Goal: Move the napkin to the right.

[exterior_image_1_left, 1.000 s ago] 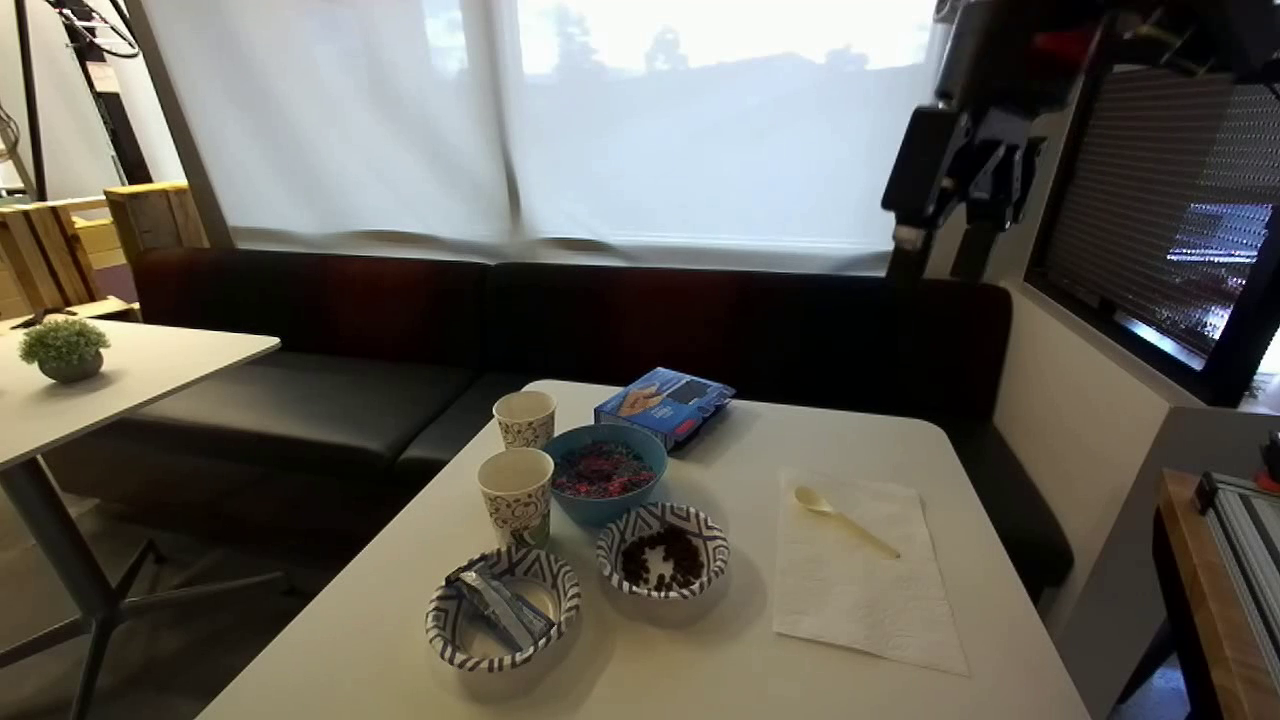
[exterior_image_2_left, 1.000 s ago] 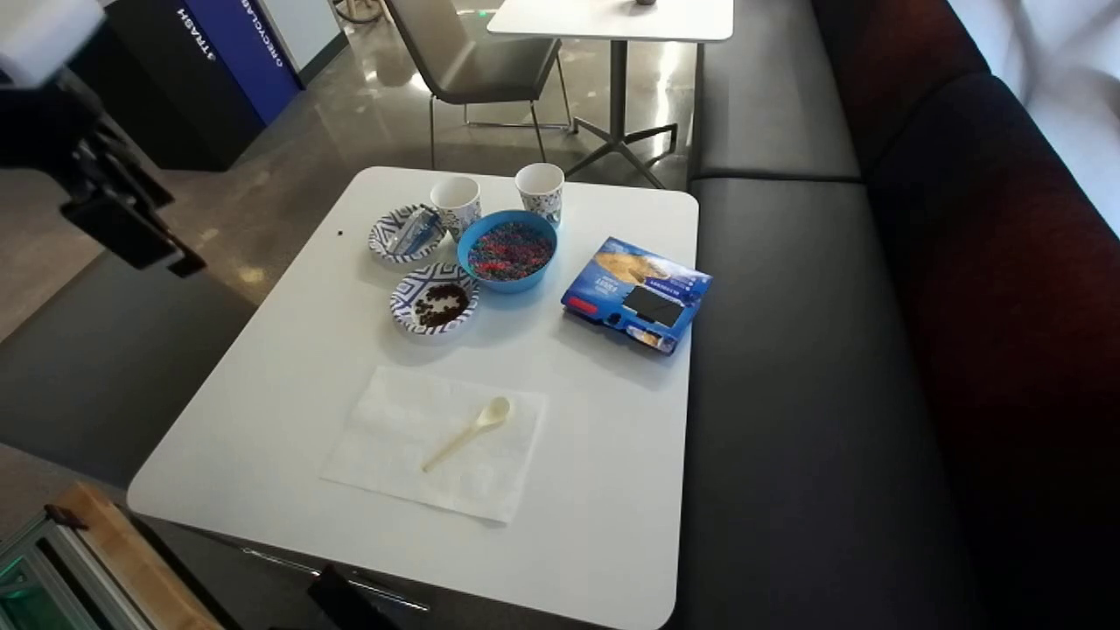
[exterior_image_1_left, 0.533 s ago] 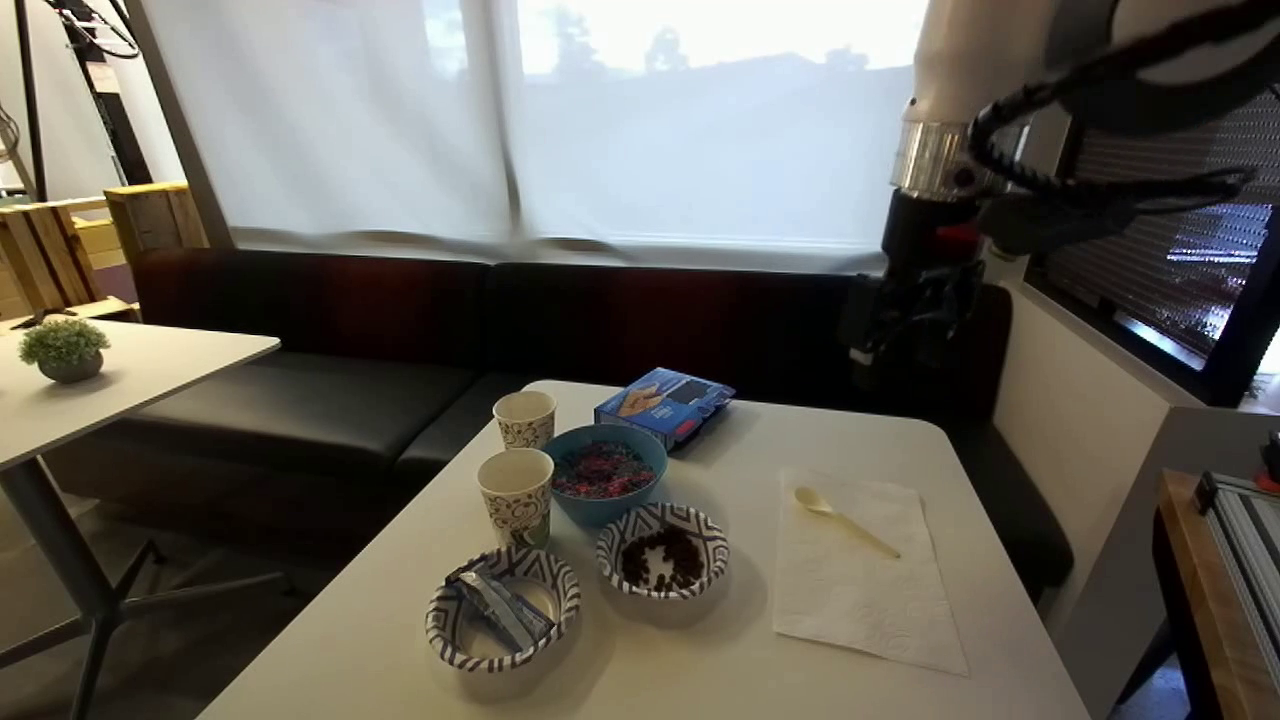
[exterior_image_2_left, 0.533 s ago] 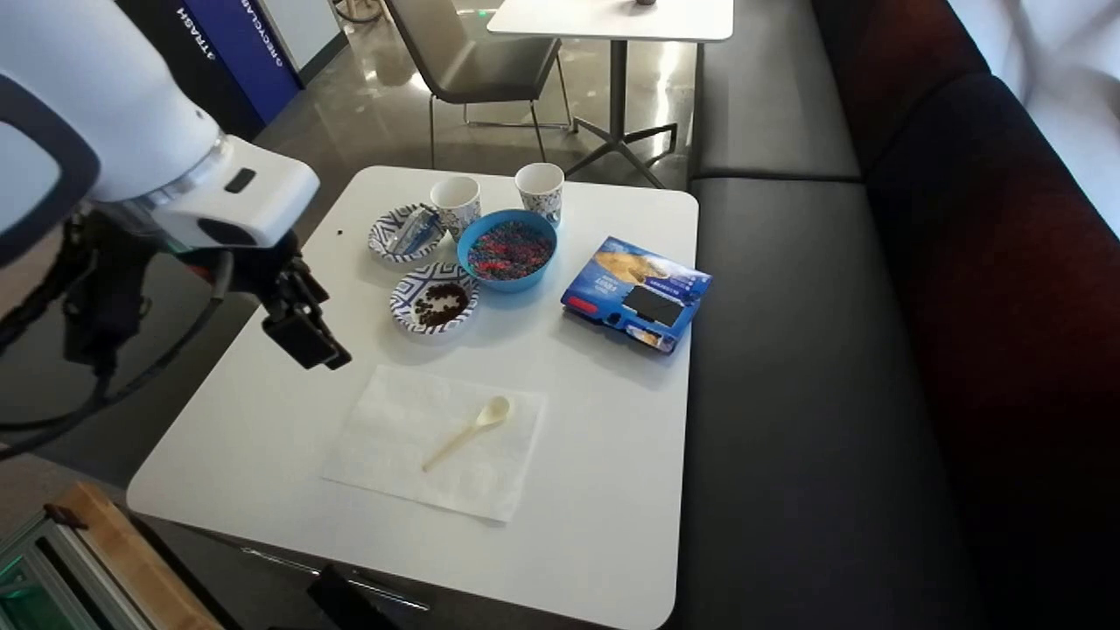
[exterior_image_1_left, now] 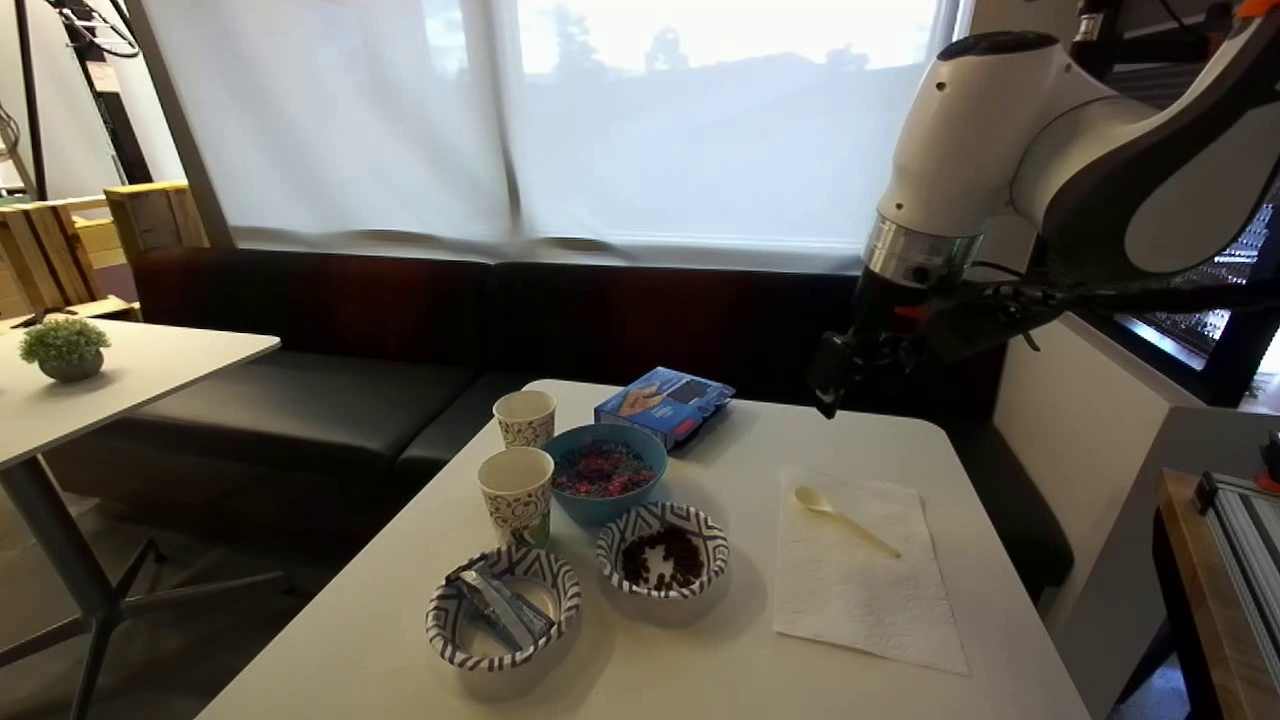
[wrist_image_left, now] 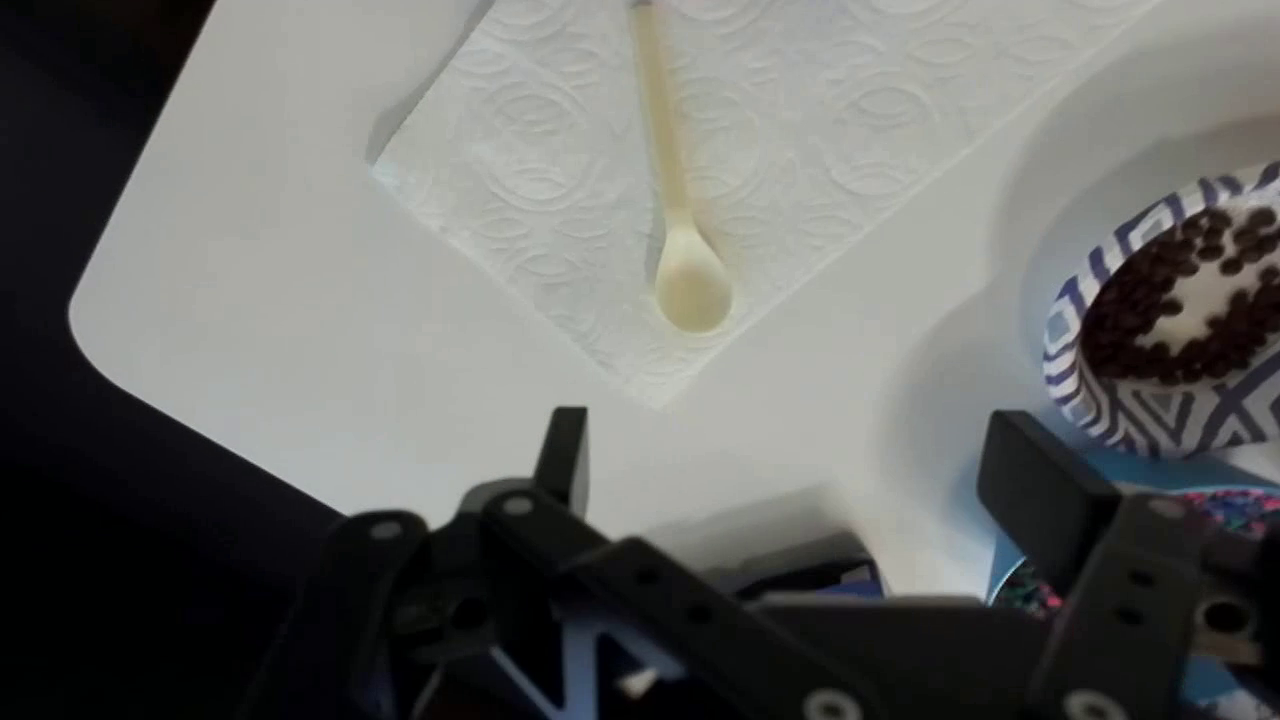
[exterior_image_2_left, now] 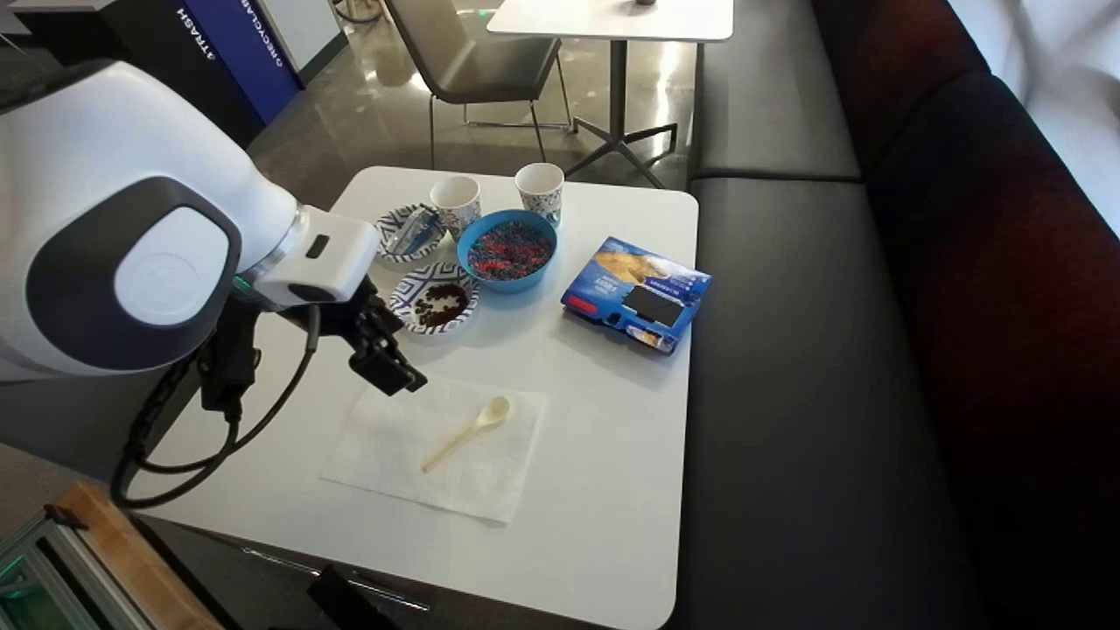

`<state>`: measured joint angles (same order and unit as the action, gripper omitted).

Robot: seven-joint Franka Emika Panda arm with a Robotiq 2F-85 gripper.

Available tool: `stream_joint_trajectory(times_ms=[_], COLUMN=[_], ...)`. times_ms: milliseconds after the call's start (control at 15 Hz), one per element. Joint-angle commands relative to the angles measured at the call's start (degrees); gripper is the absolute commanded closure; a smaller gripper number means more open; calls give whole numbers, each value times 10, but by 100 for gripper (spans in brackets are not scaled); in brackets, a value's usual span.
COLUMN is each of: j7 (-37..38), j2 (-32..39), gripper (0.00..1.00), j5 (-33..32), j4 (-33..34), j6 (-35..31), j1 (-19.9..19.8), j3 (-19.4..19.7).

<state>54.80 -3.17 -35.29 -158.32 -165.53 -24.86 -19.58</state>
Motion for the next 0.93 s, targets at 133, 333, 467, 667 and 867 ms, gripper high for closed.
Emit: stream_joint_trajectory(times_ms=[133,333,467,667,867], j7=[233,237,247,245,243], j2=[15,9,16,13,29], gripper=[0,0,0,0,0], j5=[-210,-236,-246,-246,-274], j4=[25,23,25,25,33], j6=[-7,-3,-3,-3,-12], j1=[-73,-65,-65,-65,-66], j3=[-24,-14,-13,-13,-14])
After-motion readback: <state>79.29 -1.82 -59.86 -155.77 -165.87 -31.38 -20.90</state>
